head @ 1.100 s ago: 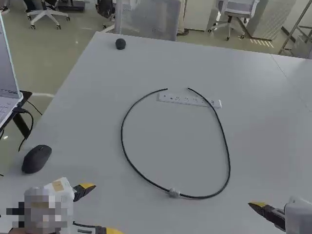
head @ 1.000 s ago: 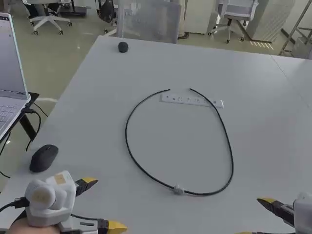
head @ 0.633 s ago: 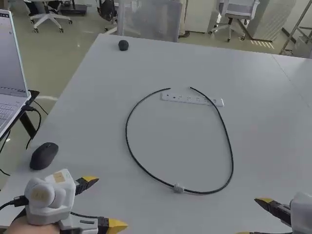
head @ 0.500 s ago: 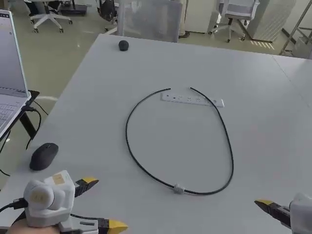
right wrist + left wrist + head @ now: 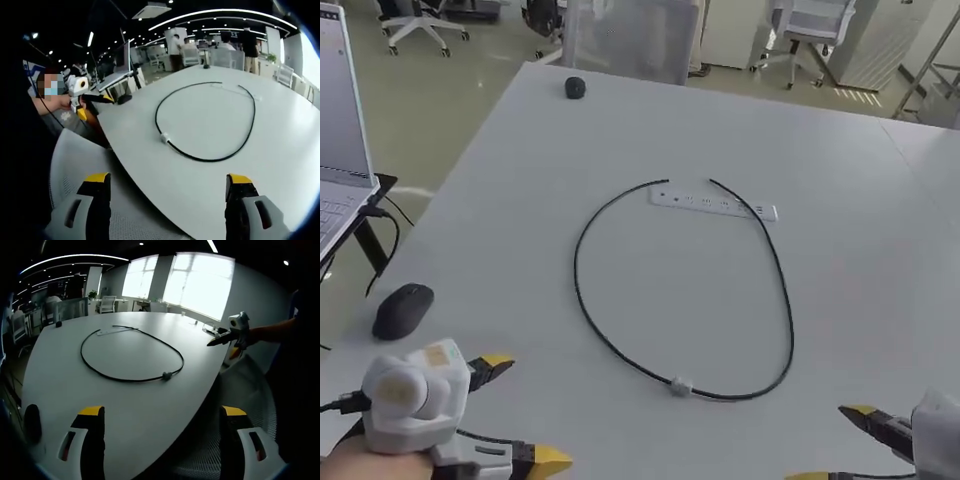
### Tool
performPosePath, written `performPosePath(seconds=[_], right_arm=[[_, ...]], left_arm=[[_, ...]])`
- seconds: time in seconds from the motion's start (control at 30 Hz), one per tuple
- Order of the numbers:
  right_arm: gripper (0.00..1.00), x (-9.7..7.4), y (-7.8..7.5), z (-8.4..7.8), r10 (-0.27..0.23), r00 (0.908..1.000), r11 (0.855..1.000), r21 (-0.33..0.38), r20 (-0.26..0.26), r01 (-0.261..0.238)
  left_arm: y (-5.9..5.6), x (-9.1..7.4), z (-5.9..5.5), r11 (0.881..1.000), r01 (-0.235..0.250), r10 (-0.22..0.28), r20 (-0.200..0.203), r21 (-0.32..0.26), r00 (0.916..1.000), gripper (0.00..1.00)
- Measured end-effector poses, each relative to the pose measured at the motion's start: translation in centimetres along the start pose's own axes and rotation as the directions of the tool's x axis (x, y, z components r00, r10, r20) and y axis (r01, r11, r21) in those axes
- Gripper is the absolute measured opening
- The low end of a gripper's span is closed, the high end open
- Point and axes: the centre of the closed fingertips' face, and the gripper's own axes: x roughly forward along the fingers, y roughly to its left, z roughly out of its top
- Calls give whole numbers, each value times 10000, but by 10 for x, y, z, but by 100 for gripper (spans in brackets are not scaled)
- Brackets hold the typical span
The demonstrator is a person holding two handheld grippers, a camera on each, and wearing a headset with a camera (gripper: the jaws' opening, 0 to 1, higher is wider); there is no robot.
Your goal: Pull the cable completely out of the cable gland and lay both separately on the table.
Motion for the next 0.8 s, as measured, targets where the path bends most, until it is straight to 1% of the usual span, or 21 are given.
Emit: performPosePath(seconds=[0.07, 0.13, 0.2, 0.27, 0.43, 0.53, 0.67, 0.77, 0.8], right_arm=[[97, 4, 1, 6, 123, 9999, 9998, -144, -15, -123], [96, 9, 1, 13, 227, 9997, 9991, -344, -62, -229], [95, 15, 0, 17, 332, 9992, 9982, -483, -217, -342], [95, 22, 0, 22, 472, 9985, 9967, -651, -275, -489], [91, 36, -2, 28, 727, 9960, 9930, -897, -523, -772], [89, 45, -4, 32, 855, 9942, 9908, -998, -659, -918], [86, 54, -8, 39, 945, 9921, 9885, -1101, -827, -1033], [82, 62, -9, 45, 1039, 9896, 9812, -1525, -991, -1183], [81, 65, -9, 45, 1062, 9886, 9805, -1542, -1064, -1219]], left_arm=[[-3, 2, -1, 9999, 57, -57, -49, 87, 10000, 96], [-5, 5, -3, 10000, 88, -88, -153, 9, 9998, 96], [-6, 9, -3, 9999, 95, -95, -118, -34, 9999, 97], [-6, 13, -5, 9999, 73, -74, -165, -107, 9998, 97], [-9, 20, -11, 9998, 135, -142, -380, -170, 9992, 98], [-10, 25, -13, 9994, 186, -197, -391, -295, 9990, 98], [-12, 27, -14, 9996, 131, -142, -415, -270, 9990, 98], [-14, 29, -14, 9993, 172, -184, -394, -319, 9991, 97], [-13, 29, -14, 9993, 158, -172, -407, -334, 9990, 97]])
